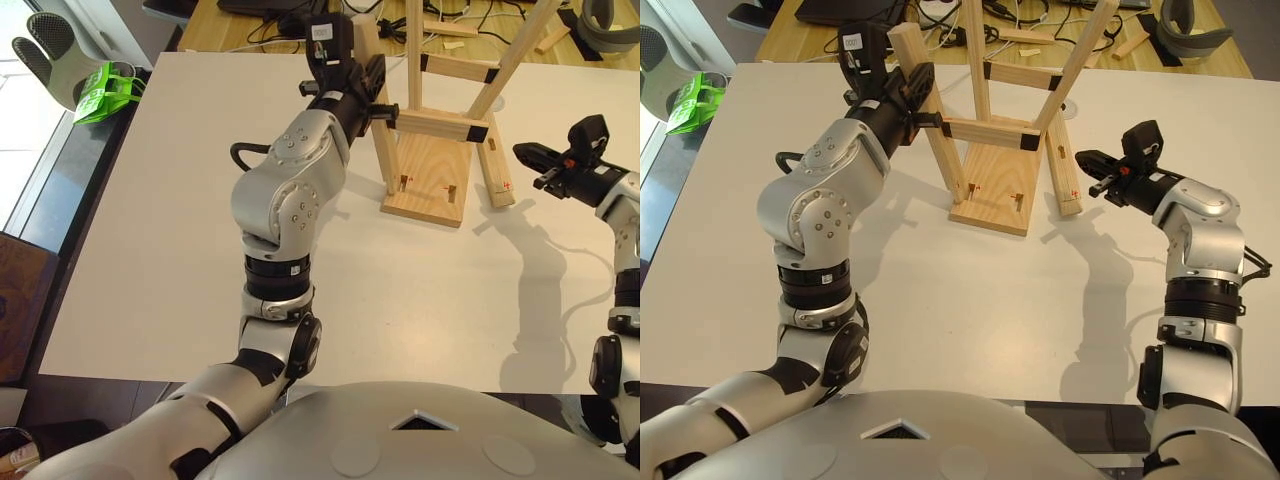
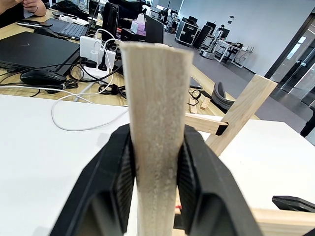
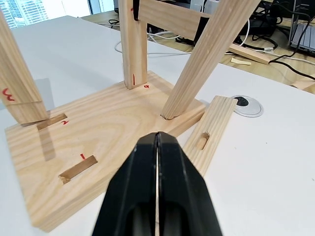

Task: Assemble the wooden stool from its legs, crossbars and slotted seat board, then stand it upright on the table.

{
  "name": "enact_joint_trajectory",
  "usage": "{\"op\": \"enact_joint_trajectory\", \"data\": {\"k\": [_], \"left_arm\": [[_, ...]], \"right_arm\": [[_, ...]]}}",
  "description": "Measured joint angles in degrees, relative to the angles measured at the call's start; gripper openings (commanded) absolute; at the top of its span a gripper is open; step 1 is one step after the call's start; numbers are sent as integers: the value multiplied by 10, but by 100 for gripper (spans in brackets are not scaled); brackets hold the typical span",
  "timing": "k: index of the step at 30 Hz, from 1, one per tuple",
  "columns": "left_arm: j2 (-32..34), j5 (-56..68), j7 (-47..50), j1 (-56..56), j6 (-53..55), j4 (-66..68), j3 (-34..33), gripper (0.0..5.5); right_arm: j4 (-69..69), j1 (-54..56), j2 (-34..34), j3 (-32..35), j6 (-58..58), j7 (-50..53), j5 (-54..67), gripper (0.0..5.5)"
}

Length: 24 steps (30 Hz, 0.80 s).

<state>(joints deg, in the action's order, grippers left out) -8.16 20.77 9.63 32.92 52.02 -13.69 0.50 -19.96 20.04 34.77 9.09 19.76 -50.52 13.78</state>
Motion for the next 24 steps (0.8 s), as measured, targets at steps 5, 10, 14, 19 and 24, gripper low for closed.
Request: {"op": "enact_joint_trajectory", "data": {"k": [5, 10, 14, 19, 24], "left_arm": [[-1, 11, 10, 0, -3, 7, -16, 102], [-1, 13, 16, 0, -11, 14, -14, 102], [-2, 19, 23, 0, -21, 23, -15, 102], [-2, 24, 24, 0, -46, 39, -13, 102], [-2, 29, 25, 0, -51, 48, 5, 102]], "right_arm": [[4, -8, -1, -1, 0, 11, 0, 0], [11, -17, -1, -3, -2, 14, 0, 0], [17, -19, -2, -6, -2, 18, 0, 0], [20, -20, -6, -10, -2, 23, 5, 0], [22, -20, -6, -10, -2, 24, 5, 0]]}}
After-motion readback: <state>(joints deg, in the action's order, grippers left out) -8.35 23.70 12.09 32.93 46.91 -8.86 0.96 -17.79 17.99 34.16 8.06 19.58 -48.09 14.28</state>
